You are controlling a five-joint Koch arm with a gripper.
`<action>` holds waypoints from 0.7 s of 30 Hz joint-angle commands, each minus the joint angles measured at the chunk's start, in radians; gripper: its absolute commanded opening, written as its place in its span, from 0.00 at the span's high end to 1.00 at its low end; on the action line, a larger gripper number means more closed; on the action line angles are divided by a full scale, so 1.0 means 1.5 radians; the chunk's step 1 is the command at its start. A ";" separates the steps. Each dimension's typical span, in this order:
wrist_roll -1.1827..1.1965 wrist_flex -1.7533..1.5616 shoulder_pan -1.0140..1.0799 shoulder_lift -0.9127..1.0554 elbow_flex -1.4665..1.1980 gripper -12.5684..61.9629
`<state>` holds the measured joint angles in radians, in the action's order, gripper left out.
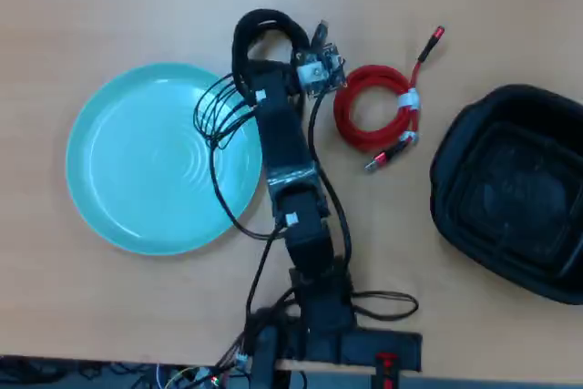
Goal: Put a black charging cable in a black bowl and put a red charging cable in a green bowl
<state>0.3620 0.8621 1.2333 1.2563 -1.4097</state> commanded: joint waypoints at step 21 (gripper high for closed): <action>-0.021 0.052 0.029 0.199 0.076 0.93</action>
<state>0.3590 0.9526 1.2671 1.4404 -1.4143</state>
